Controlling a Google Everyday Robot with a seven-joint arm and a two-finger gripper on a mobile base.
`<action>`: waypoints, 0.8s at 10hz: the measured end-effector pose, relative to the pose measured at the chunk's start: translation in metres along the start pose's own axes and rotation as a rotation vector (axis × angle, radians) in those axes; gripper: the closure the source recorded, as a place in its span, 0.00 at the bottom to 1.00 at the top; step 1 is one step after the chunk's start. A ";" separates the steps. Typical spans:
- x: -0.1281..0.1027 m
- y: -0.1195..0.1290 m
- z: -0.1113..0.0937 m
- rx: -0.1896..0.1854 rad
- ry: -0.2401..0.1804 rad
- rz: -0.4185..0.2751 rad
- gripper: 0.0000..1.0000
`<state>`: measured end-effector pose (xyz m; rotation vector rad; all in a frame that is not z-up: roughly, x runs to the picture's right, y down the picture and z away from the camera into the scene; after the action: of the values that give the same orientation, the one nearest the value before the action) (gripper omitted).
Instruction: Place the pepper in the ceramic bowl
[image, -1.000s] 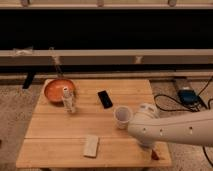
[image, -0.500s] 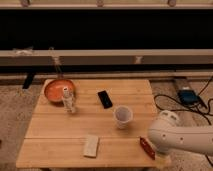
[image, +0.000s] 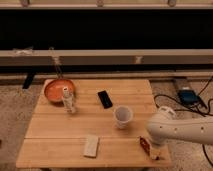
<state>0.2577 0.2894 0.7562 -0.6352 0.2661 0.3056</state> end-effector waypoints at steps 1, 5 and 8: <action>-0.008 -0.003 0.005 -0.006 -0.024 0.011 0.20; -0.020 -0.002 0.014 -0.026 -0.062 0.039 0.36; -0.024 0.000 0.013 -0.029 -0.070 0.042 0.67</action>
<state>0.2374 0.2929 0.7739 -0.6471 0.2086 0.3723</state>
